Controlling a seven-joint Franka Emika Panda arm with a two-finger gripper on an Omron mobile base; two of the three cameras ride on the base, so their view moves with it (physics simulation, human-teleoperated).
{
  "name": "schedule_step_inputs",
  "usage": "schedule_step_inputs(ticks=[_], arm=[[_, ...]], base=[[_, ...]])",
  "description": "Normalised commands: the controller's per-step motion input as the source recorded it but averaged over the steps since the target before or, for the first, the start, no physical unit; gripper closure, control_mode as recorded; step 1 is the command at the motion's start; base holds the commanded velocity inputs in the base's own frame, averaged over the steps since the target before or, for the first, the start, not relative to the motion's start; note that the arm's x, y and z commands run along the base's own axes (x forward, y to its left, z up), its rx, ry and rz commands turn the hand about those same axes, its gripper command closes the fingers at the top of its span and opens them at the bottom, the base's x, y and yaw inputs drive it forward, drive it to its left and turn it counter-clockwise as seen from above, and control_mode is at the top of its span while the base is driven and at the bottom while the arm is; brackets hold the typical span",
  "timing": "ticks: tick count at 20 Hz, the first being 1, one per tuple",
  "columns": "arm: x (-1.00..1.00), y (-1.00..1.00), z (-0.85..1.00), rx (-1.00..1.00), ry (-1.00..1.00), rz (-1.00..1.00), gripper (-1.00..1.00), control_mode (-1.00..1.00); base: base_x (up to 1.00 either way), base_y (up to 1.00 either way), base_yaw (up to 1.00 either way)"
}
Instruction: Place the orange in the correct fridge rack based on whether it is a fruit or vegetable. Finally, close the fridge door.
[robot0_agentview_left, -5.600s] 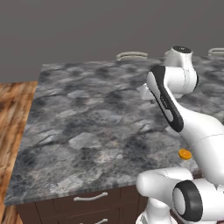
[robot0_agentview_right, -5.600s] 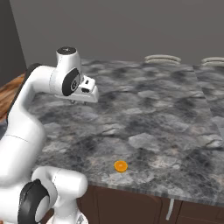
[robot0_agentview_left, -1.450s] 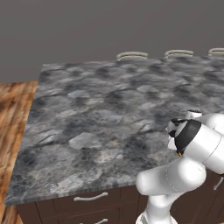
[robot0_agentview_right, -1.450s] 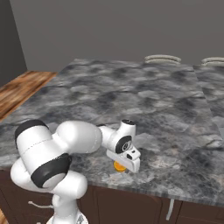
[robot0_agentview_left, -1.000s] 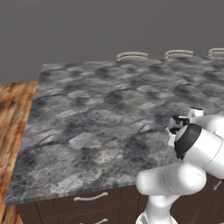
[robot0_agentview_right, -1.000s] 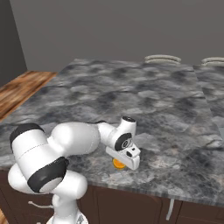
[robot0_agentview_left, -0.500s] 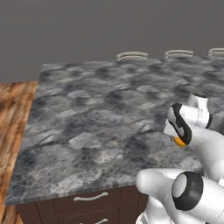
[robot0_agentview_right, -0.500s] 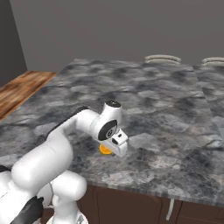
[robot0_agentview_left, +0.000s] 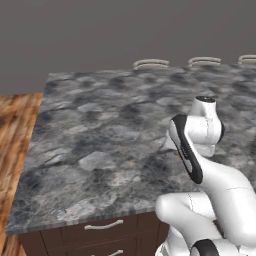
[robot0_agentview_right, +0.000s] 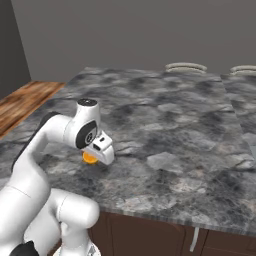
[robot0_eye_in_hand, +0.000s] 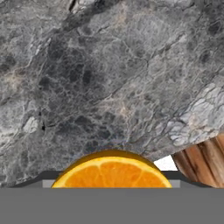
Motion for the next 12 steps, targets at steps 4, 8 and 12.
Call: schedule_step_inputs(ticks=[4, 8, 12], arm=[[-0.17, 0.84, 0.66, 0.00, 0.00, 0.25, 1.00, -1.00], [-0.10, 0.24, 0.20, -0.01, -0.04, 0.08, 1.00, -1.00], [0.00, 0.00, 0.00, 0.00, 0.00, 0.00, 1.00, 1.00]], base=[[0.00, 0.00, 0.00], [0.00, 0.00, 0.00], [-0.61, 0.03, 0.29]])
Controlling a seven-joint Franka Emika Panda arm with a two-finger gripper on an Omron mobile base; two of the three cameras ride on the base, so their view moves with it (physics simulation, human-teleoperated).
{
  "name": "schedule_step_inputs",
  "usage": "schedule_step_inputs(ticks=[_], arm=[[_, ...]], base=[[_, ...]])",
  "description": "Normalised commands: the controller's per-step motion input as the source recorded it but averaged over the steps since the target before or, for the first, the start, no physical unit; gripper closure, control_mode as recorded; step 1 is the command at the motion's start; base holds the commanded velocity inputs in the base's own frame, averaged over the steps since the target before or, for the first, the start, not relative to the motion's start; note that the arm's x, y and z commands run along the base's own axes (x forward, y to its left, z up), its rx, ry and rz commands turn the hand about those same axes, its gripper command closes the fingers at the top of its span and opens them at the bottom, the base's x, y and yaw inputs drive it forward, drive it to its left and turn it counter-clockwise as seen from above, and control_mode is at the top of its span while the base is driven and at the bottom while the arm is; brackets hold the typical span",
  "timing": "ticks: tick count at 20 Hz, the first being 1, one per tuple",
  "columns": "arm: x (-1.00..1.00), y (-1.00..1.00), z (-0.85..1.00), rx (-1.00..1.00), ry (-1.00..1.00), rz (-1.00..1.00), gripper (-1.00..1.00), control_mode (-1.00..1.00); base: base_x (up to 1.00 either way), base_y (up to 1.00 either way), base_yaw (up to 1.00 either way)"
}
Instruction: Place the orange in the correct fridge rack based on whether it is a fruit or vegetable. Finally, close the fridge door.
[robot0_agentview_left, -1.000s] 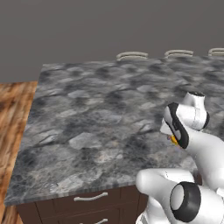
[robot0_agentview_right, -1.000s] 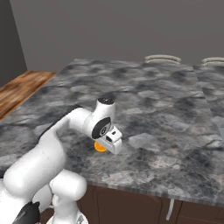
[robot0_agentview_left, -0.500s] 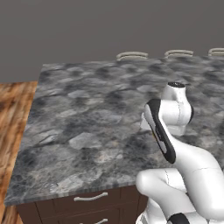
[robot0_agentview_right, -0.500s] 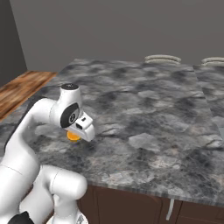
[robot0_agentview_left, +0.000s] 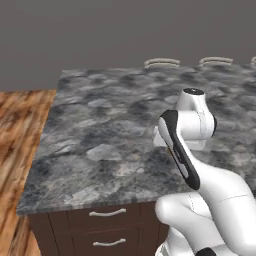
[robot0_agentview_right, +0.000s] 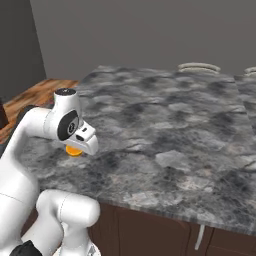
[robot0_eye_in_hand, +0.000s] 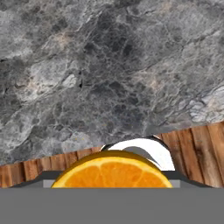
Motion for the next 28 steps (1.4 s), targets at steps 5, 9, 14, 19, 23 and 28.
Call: schedule_step_inputs(ticks=[5, 9, 14, 19, 23, 28], arm=[[0.00, 0.00, 0.00, 0.00, 0.00, 0.00, 1.00, 1.00], [0.00, 0.00, 0.00, 0.00, 0.00, 0.00, 1.00, 1.00], [0.00, 0.00, 0.00, 0.00, 0.00, 0.00, 1.00, 1.00], [0.00, 0.00, 0.00, 0.00, 0.00, 0.00, 1.00, 1.00], [0.00, 0.00, 0.00, 0.00, 0.00, 0.00, 1.00, 1.00], [0.00, 0.00, 0.00, 0.00, 0.00, 0.00, 1.00, 1.00]], base=[[-0.91, 0.26, 0.73], [-0.28, 0.47, 0.89], [0.17, 0.79, 0.75], [0.92, 1.00, 0.35], [1.00, 0.94, 0.11], [1.00, 0.40, 0.01]])
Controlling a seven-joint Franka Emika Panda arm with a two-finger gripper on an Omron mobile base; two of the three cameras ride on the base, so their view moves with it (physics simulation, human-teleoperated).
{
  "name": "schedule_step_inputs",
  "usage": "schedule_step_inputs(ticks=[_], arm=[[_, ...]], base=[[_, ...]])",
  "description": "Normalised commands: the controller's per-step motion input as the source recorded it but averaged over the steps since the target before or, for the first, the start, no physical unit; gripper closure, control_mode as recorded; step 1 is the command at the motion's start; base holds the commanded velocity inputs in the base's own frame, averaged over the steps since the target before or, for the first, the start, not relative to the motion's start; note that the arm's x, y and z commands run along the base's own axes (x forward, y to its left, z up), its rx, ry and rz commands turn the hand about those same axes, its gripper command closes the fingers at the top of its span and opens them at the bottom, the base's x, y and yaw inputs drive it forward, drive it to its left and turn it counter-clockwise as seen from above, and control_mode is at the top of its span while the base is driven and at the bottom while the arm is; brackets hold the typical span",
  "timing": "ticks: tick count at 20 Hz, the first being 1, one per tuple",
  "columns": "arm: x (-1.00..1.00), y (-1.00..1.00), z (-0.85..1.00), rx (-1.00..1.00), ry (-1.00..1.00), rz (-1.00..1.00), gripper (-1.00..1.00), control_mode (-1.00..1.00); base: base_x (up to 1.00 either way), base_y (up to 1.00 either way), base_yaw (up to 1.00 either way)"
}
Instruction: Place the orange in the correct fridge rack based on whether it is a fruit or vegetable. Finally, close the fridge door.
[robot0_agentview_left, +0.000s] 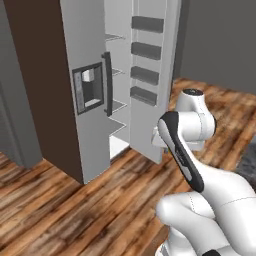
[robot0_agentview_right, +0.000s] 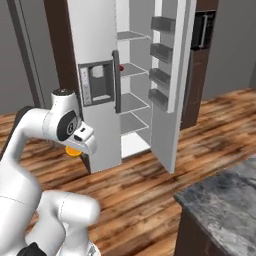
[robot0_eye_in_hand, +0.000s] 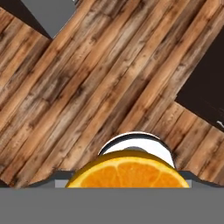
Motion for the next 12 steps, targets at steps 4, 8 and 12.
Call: schedule_step_inputs(ticks=[4, 8, 12], arm=[[0.00, 0.00, 0.00, 0.00, 0.00, 0.00, 1.00, 1.00], [0.00, 0.00, 0.00, 0.00, 0.00, 0.00, 1.00, 1.00], [0.00, 0.00, 0.00, 0.00, 0.00, 0.00, 1.00, 1.00]], base=[[1.00, 0.13, 0.00], [1.00, 0.00, 0.01], [1.00, -0.02, 0.00]])
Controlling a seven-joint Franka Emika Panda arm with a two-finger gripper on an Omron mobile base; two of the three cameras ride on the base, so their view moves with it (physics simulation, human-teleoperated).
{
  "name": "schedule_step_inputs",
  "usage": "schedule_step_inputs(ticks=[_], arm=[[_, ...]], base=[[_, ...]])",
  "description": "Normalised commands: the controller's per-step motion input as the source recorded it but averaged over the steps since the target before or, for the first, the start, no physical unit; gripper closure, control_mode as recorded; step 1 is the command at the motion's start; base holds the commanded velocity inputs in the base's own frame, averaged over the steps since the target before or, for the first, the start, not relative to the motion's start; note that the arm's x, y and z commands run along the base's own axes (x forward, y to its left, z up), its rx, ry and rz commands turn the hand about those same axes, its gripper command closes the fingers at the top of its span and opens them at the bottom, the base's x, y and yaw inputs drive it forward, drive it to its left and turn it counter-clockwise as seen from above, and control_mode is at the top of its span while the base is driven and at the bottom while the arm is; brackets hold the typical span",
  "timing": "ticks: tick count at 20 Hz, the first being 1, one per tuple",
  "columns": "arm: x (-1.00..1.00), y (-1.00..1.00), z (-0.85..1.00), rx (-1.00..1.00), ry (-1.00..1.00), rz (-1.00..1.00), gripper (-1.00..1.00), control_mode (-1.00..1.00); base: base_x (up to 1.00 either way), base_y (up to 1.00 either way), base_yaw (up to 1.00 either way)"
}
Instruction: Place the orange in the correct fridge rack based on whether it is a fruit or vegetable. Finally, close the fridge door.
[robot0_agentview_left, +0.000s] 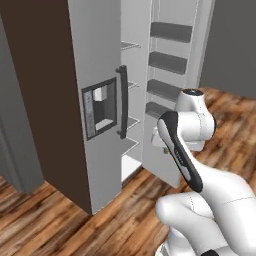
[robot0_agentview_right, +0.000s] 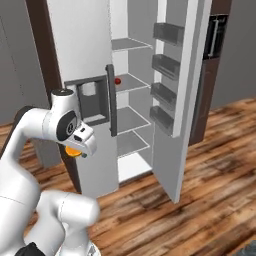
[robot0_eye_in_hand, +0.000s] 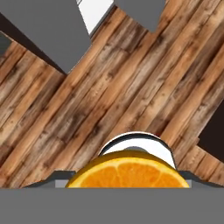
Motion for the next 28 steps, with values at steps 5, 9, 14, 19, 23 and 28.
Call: schedule_step_inputs(ticks=[5, 9, 14, 19, 23, 28], arm=[[0.00, 0.00, 0.00, 0.00, 0.00, 0.00, 1.00, 1.00], [0.00, 0.00, 0.00, 0.00, 0.00, 0.00, 1.00, 1.00], [0.00, 0.00, 0.00, 0.00, 0.00, 0.00, 1.00, 1.00], [0.00, 0.00, 0.00, 0.00, 0.00, 0.00, 1.00, 1.00], [0.00, 0.00, 0.00, 0.00, 0.00, 0.00, 1.00, 1.00], [0.00, 0.00, 0.00, 0.00, 0.00, 0.00, 1.00, 1.00]], base=[[1.00, -0.01, 0.00], [1.00, -0.04, 0.01], [1.00, -0.21, 0.39], [0.90, -0.46, 0.49], [0.44, -0.51, 0.39], [0.13, -0.15, 0.24]])
